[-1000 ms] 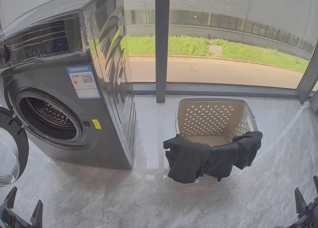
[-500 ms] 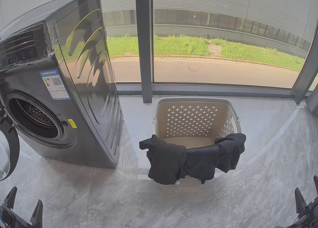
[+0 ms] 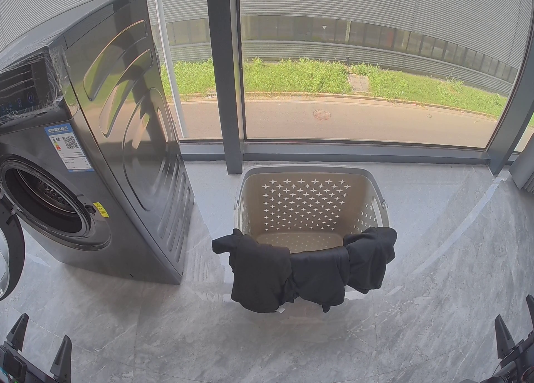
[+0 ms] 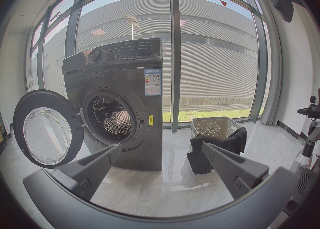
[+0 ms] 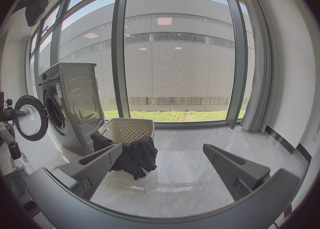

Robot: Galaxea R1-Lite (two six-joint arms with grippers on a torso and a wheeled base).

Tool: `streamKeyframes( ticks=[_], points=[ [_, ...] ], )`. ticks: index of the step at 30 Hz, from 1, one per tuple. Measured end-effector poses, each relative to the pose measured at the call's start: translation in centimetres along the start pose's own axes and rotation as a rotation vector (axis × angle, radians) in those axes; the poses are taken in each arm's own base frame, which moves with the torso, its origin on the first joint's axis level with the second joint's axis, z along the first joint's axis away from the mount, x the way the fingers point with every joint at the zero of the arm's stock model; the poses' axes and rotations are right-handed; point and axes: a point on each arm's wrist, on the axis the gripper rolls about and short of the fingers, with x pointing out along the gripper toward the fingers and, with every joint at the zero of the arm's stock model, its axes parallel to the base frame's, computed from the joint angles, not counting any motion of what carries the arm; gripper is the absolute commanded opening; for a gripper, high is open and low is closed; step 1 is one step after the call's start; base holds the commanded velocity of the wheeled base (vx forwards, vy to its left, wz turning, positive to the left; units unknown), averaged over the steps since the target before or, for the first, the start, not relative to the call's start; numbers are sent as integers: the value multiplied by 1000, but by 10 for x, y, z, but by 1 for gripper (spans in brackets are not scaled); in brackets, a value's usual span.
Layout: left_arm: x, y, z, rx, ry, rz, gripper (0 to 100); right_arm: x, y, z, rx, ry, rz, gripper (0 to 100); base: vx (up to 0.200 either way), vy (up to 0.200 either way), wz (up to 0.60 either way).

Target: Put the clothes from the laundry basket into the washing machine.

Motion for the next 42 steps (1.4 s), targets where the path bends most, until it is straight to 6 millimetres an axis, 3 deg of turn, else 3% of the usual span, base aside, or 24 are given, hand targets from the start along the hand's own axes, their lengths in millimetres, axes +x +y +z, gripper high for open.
streamKeyframes(
  ticks=[10,16,42],
  points=[
    [0,0,0,0,0,1,100,0,0,0,0,0,0,100,0,0,0],
    [0,0,0,0,0,0,100,0,0,0,0,0,0,100,0,-200,0],
    [0,0,0,0,0,1,100,0,0,0,0,0,1,100,0,-15,0]
  ],
)
